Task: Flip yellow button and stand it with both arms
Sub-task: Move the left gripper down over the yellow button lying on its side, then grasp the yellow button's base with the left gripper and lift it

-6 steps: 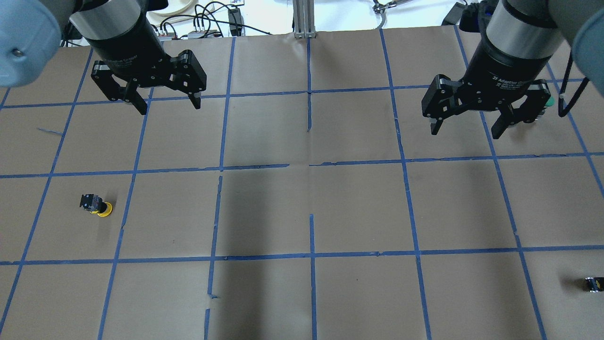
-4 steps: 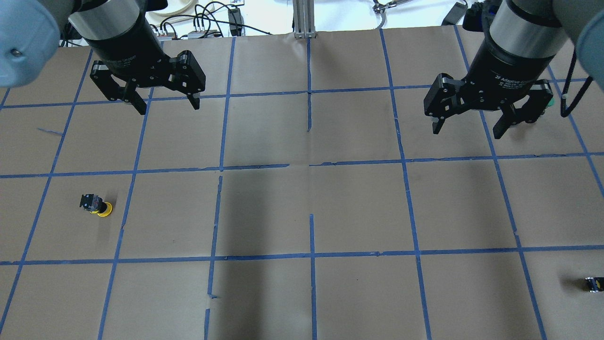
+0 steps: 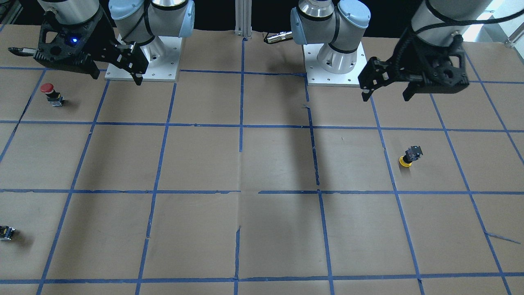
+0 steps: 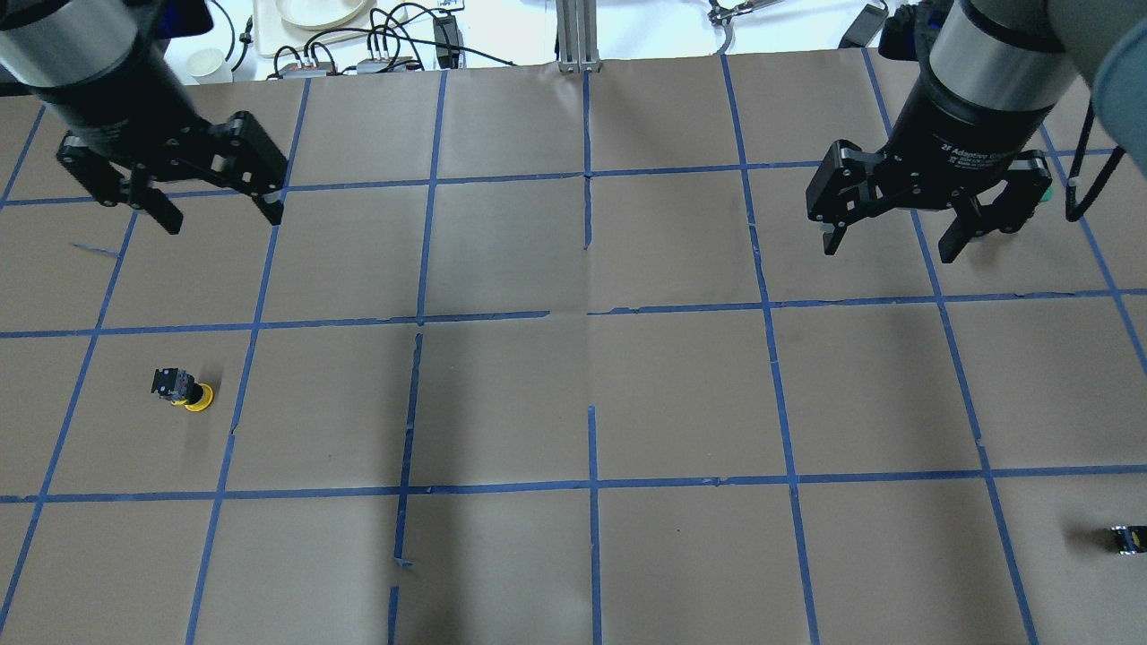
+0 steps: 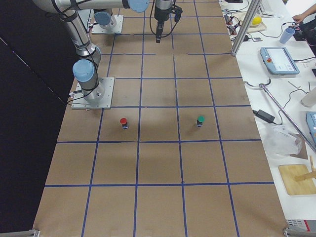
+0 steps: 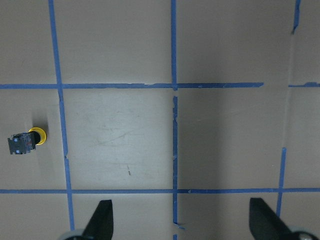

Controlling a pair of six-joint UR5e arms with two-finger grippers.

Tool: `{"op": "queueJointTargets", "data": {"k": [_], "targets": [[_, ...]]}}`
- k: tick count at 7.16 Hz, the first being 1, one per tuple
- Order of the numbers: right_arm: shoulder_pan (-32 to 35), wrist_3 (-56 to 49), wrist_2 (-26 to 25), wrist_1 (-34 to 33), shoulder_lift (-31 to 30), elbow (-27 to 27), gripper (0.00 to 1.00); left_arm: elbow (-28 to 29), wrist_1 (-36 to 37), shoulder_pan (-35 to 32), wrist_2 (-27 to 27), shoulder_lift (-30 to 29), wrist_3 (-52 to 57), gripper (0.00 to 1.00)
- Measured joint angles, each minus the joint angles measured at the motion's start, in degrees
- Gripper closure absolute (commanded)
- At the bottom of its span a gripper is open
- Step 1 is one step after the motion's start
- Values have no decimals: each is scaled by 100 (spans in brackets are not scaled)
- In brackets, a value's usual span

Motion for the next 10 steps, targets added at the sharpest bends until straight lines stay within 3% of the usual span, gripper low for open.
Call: {"op": "queueJointTargets", "data": {"k": [3, 6, 10], "targets": [[2, 284, 50, -25, 11, -2, 0, -595, 350, 1412, -30, -125, 1117, 13], [2, 746, 78, -123, 13, -7, 0, -1726, 2225, 2277, -5, -556, 2437, 13], [-10, 1250, 80, -275, -7, -65, 0, -2667, 3757, 2421, -1, -1133, 2604, 13]]}}
